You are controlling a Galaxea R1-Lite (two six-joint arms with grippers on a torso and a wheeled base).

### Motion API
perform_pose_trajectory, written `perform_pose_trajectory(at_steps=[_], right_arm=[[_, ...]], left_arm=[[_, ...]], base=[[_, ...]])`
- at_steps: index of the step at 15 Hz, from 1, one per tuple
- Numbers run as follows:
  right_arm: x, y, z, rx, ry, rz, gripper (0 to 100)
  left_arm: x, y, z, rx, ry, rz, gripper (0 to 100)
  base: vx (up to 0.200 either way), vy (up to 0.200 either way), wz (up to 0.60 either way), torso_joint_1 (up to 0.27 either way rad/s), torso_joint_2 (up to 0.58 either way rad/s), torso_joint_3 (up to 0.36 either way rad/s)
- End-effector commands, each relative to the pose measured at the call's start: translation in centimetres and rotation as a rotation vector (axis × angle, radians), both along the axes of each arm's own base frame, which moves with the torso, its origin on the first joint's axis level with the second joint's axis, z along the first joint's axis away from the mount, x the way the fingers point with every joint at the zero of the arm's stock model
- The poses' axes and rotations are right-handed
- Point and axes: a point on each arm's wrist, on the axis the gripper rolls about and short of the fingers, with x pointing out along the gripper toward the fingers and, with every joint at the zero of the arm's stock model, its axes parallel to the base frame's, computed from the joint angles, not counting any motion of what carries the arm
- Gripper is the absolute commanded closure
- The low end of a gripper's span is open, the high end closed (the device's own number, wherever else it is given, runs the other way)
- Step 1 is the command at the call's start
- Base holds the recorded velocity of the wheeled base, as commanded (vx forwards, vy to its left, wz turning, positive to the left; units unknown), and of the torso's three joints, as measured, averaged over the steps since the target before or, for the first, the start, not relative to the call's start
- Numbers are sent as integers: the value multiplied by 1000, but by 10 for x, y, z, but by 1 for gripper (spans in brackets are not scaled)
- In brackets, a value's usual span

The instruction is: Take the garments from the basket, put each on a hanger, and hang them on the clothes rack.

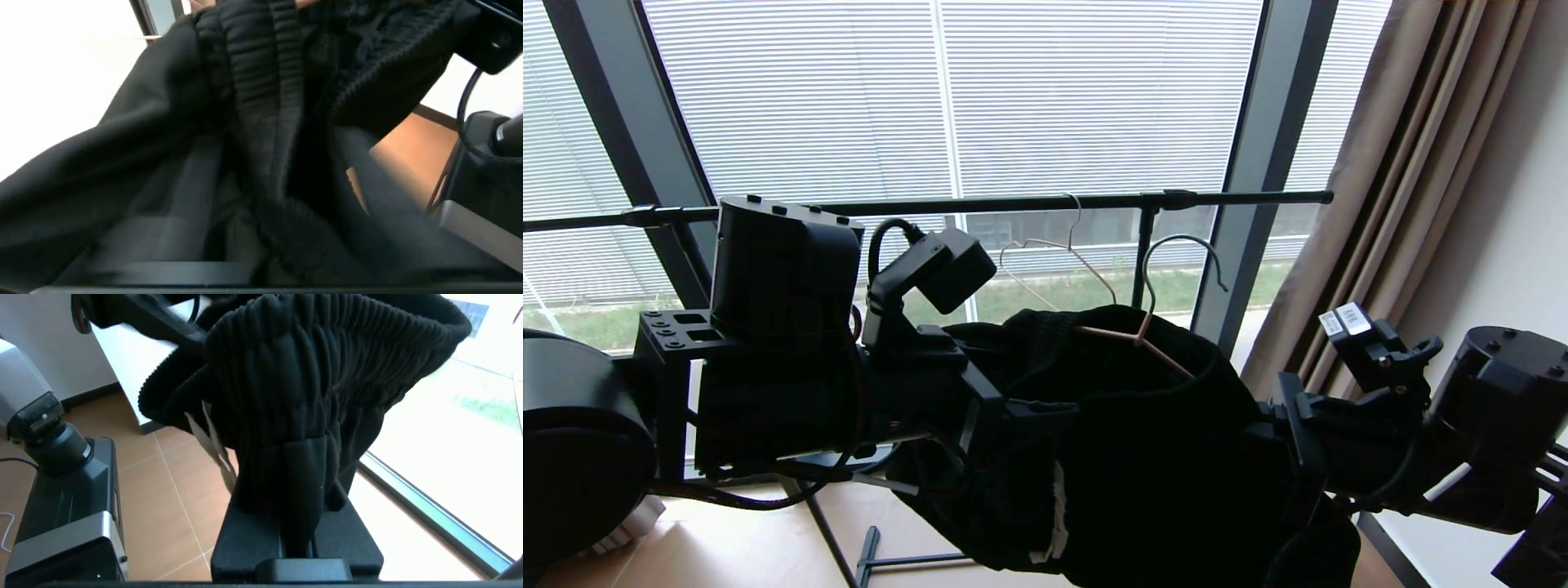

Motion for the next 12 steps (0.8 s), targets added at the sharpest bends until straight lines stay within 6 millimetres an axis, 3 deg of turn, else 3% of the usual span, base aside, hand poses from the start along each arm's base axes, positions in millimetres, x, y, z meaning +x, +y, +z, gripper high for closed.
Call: perform_pose_trajectory(at_steps=[1, 12], right_arm=[[0, 0, -1, -2, 4, 1, 100], [6, -2, -6, -4, 20, 26, 100]], left_arm=[[0, -2, 0, 0, 2, -3, 0], [-13, 10, 20, -66, -25, 13, 0]], base=[[0, 0, 0, 0, 0, 0], [0, 0, 0, 0, 0, 0]])
